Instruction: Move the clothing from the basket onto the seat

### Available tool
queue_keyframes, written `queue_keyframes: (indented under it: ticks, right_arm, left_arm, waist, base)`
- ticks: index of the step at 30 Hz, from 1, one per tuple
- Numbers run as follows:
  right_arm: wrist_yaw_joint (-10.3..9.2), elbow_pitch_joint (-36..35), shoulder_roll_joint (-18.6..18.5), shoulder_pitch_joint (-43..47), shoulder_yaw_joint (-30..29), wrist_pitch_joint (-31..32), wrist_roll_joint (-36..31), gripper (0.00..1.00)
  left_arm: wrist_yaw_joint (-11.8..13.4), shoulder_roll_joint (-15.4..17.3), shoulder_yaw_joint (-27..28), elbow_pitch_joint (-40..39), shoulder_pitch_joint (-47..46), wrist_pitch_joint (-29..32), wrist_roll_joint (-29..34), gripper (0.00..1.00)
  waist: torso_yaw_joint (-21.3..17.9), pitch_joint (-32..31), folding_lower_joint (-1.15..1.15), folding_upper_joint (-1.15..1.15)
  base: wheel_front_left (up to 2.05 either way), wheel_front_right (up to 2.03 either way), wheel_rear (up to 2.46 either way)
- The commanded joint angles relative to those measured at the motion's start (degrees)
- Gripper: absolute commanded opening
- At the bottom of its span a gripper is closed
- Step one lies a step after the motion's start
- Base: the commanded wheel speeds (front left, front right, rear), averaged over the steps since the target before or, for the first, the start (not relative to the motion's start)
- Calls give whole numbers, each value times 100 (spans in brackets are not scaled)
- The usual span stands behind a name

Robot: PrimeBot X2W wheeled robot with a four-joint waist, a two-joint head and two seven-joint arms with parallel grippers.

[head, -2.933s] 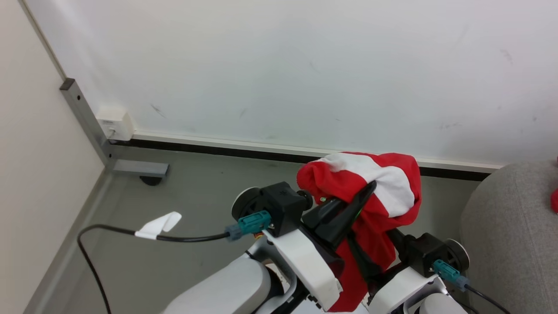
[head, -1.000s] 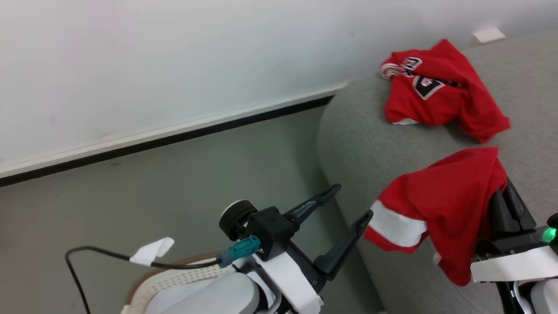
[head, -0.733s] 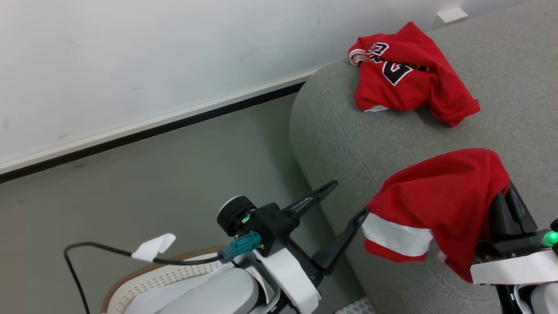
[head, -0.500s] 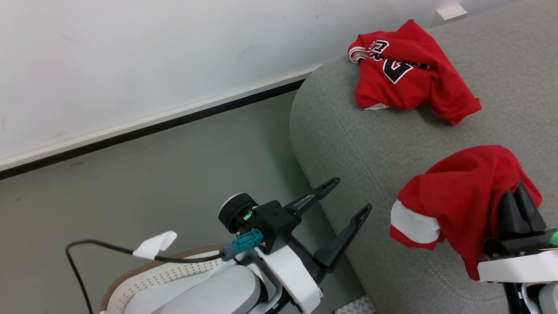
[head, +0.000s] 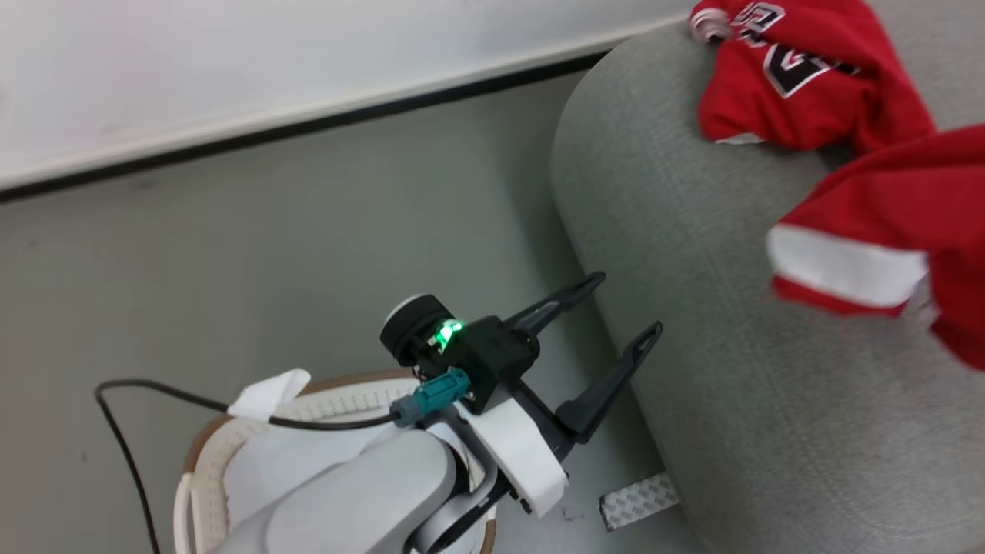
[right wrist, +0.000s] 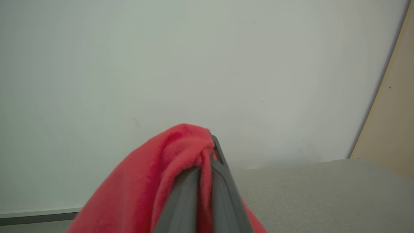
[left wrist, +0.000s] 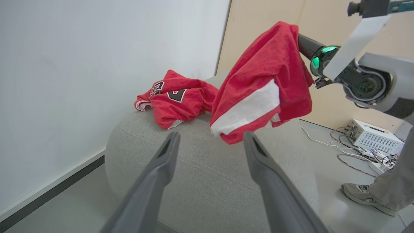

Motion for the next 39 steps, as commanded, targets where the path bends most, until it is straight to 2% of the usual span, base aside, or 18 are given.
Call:
queue_keyframes:
  ticks: [1,5,12,22,27,29,30,31,32,36,39]
  right_arm:
    - [-13,111,-111,-174,-63,29,101,0]
    - [-13,791,-637,-785,-273,87,260,0]
    - [-13,1826,-1169,-1509,-300,142,237,0]
    - [-14,3578,-1593,-2176,627,753,-64,0]
    - [-14,4218,-1659,-2358,993,1159,111,2]
    - [-14,4351,-1673,-2371,1088,1109,179,16]
    - [-14,4408,-1702,-2407,1157,1075,232,38]
    - [-14,4444,-1723,-2436,1231,1037,279,78]
    - [-14,4472,-1712,-2438,1316,1000,326,100]
    - [-14,4509,-1657,-2359,1644,862,447,100]
    - [-14,4470,-1753,-2262,1913,791,516,100]
  left_arm:
    - [-7,65,17,-15,-73,16,85,100]
    - [-10,84,13,-63,-244,90,132,100]
    - [-3,131,16,-103,-406,162,205,100]
    - [40,132,16,-150,-579,222,251,100]
    - [67,132,18,-131,-588,173,238,100]
    - [77,145,30,-115,-581,147,218,100]
    - [81,150,33,-108,-572,142,204,100]
    - [83,156,34,-97,-561,141,189,100]
    - [89,167,37,-88,-541,126,170,100]
    - [111,185,59,-41,-420,46,97,100]
    - [136,205,85,3,-328,-29,64,100]
  waist:
    - [216,325,0,0]
    - [447,726,0,0]
    - [658,1085,0,0]
    - [926,1443,0,0]
    - [1018,1505,0,0]
    - [1027,1501,0,0]
    - [1026,1490,0,0]
    - [1022,1473,0,0]
    - [1010,1442,0,0]
    - [919,1206,0,0]
    - [861,963,0,0]
  base:
    - [0,0,0]
    - [0,0,0]
    - [0,0,0]
    - [0,0,0]
    - [0,0,0]
    - [0,0,0]
    - [0,0,0]
    - [0,0,0]
    - [0,0,0]
    - [0,0,0]
    - [0,0,0]
